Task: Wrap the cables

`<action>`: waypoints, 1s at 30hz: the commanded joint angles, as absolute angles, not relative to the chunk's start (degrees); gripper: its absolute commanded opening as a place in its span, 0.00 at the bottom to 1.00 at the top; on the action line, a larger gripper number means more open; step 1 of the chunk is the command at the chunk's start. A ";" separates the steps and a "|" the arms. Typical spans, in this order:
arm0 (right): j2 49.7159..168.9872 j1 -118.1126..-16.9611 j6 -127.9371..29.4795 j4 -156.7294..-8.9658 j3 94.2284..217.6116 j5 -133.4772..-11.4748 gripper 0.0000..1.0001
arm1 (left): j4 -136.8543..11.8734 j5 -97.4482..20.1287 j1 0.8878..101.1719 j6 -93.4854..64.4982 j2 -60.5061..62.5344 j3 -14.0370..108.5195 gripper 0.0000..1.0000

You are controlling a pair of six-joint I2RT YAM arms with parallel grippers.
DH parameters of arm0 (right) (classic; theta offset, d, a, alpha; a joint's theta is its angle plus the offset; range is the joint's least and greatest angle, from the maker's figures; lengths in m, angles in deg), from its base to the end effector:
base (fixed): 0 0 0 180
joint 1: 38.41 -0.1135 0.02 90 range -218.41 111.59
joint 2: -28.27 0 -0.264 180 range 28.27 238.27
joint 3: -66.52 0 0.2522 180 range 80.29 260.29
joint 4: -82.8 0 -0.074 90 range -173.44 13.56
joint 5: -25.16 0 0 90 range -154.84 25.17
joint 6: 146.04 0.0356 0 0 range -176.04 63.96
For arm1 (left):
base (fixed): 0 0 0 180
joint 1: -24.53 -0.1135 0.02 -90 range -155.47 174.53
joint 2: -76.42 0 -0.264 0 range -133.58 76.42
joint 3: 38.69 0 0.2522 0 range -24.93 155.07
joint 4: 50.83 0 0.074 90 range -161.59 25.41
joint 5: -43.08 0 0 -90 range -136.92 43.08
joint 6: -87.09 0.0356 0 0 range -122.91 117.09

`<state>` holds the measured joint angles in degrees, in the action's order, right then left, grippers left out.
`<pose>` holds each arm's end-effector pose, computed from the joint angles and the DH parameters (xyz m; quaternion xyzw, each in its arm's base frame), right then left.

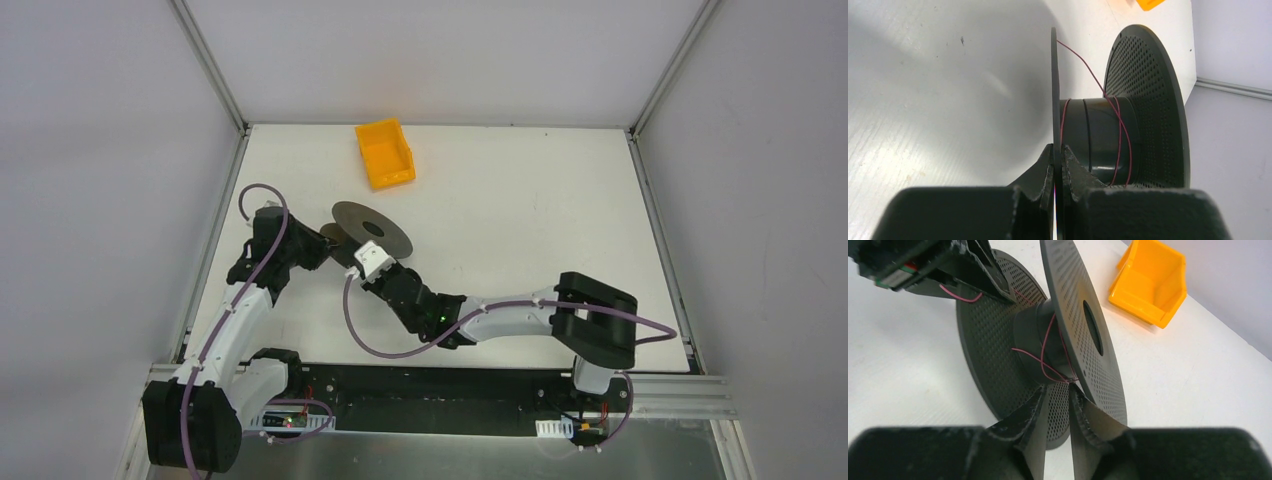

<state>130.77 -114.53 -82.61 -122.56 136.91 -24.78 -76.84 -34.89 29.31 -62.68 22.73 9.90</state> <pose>0.1161 0.3744 0.2253 -0.4063 0.6163 0.0291 0.6739 0.2067 -0.0247 0.2476 -0.3541 0.7920 -0.3382 0.3646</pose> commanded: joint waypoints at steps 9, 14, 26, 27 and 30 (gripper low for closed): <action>111.76 -114.29 -67.75 -103.28 134.21 -38.86 0.36 | -70.08 -25.83 28.15 -53.23 18.67 12.10 0.00; 102.87 -114.35 -62.66 -99.95 130.45 -40.80 0.41 | -64.90 -16.03 27.96 -51.31 15.05 12.81 0.00; 91.37 -109.28 -52.39 -90.30 125.11 -29.69 0.44 | -64.12 -4.93 27.97 -40.73 -3.60 21.22 0.00; 90.88 -108.66 -50.91 -89.88 124.80 -29.01 0.44 | -65.57 -5.47 27.96 -39.57 -4.84 22.13 0.00; 89.25 -105.39 -45.52 -88.02 123.41 -30.01 0.44 | -69.98 -7.86 27.96 -35.59 -7.01 24.70 0.00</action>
